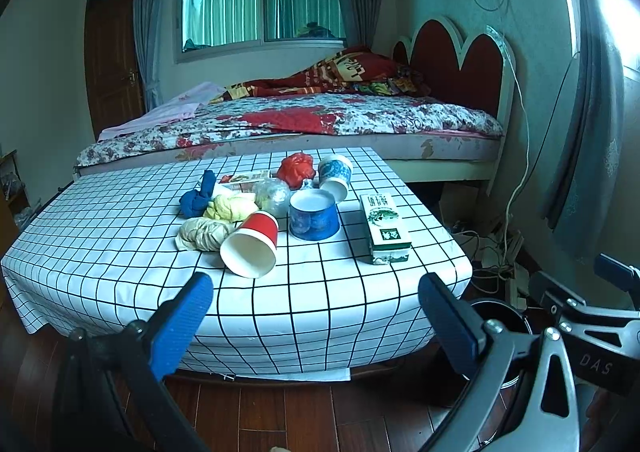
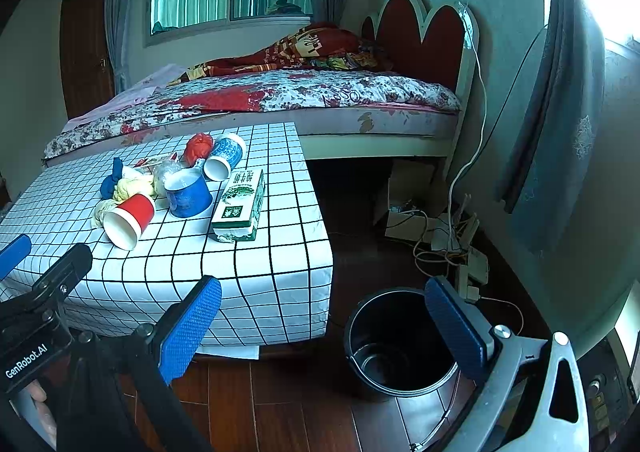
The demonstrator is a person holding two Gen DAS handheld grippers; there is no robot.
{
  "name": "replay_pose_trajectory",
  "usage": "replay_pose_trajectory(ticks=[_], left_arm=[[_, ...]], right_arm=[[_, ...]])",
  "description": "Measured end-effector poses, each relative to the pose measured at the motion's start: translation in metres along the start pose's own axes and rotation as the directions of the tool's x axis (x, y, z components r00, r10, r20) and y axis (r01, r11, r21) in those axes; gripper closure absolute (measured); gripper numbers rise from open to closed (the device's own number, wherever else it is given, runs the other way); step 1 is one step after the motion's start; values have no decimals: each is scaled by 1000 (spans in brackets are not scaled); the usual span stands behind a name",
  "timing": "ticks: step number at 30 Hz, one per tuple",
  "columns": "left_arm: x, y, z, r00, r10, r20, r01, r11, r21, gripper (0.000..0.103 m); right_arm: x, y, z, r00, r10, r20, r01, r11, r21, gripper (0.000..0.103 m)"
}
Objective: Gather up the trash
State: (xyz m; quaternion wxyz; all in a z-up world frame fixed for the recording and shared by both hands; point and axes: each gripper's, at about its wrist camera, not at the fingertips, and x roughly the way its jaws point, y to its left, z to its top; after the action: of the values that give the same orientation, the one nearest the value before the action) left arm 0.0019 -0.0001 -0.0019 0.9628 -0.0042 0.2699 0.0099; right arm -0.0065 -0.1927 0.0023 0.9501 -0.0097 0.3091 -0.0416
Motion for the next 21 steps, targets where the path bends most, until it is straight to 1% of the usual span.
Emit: replay_pose_trajectory(ticks=[21], left_arm=[[-1,0,0,1000,1,3,-1,1000,-1,1]], right_arm=[[-2,-3,0,1000,3,2,-3,1000,0,1]])
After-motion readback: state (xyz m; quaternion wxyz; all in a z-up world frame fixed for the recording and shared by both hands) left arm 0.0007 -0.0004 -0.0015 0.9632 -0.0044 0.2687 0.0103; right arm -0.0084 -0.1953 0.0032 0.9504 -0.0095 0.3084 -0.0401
